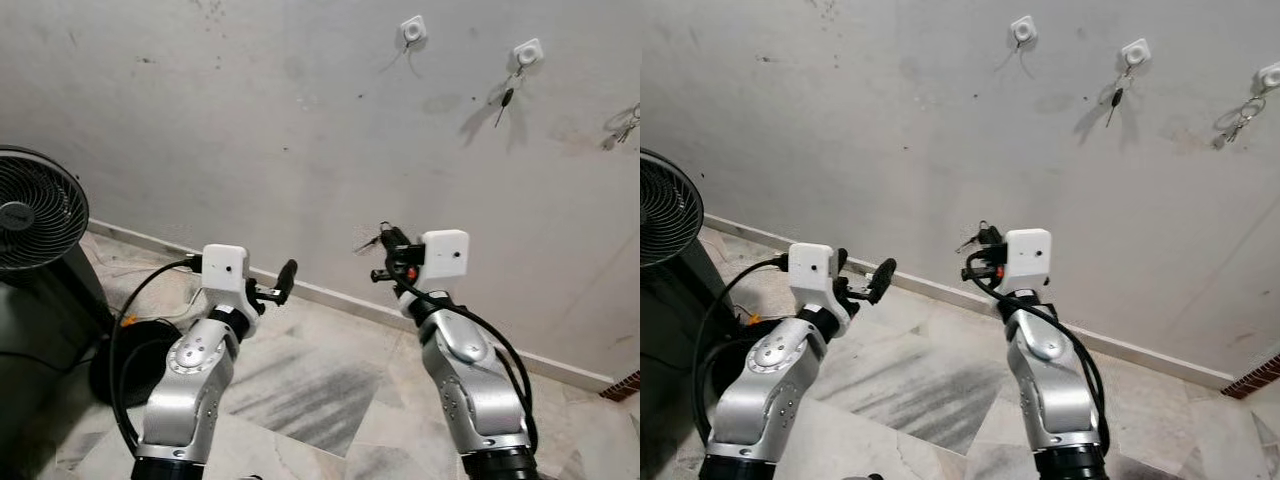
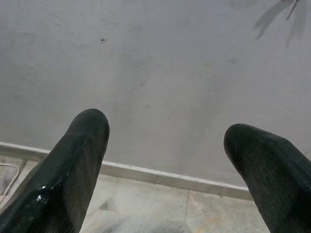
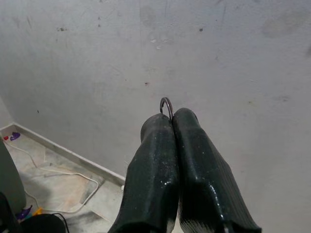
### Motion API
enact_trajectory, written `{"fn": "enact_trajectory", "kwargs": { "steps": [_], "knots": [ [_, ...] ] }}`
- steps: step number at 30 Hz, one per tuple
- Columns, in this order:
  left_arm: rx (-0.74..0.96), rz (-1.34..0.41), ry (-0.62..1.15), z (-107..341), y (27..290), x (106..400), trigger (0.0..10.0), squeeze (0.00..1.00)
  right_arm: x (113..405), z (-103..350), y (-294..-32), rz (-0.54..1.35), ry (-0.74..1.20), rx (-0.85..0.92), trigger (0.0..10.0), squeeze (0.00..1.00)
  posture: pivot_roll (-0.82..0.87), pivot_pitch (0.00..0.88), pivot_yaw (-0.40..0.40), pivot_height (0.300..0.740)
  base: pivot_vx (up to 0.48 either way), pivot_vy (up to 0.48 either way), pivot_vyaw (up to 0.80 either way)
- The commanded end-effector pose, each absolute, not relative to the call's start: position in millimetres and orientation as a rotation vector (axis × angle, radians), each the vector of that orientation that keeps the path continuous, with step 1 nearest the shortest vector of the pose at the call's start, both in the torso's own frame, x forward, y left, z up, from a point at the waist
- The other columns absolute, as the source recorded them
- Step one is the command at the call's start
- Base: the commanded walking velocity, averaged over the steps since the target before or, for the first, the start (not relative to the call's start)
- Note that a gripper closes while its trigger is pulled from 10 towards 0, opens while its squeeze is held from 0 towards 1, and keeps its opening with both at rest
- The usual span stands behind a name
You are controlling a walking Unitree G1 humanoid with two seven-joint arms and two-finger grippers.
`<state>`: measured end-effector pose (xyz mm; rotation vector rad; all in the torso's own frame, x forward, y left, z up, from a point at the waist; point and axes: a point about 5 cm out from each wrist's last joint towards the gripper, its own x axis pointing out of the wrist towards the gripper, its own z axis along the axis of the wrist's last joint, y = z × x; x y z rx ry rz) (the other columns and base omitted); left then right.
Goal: Hang keys on a hook
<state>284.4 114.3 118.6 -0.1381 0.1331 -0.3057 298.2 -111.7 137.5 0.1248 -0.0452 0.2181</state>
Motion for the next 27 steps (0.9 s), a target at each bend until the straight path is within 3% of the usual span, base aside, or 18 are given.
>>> {"fn": "enact_trajectory", "kwargs": {
  "steps": [1, 14, 20, 27],
  "knots": [
    [-0.132, -0.325, 0.129, 121.5, 111.4, 284.5, 10.0, 0.0, 297.6, 145.0, -116.8, 0.188, -0.088, 0.125, 10.0, 0.0, 0.18, 0.0, -0.058, 0.74, 0.0, 0.0, 0.0],
    [-0.128, -0.339, 0.128, 122.6, 111.8, 288.7, 10.0, 0.0, 282.1, 144.9, -161.4, 0.034, -0.094, 0.108, 10.0, 0.0, 0.15, 0.0, -0.035, 0.74, 0.0, 0.0, -0.11],
    [-0.138, -0.348, 0.126, 123.2, 107.0, 287.9, 10.0, 0.0, 282.2, 144.0, -157.6, 0.051, -0.087, 0.108, 10.0, 0.0, 0.15, 0.0, -0.037, 0.74, 0.0, 0.0, -0.8],
    [-0.125, -0.341, 0.114, 125.0, 113.9, 286.6, 10.0, 0.0, 281.6, 143.1, -150.5, 0.072, -0.083, 0.117, 10.0, 0.0, 0.17, 0.0, -0.039, 0.74, 0.0, 0.0, 0.0]
  ]
}}
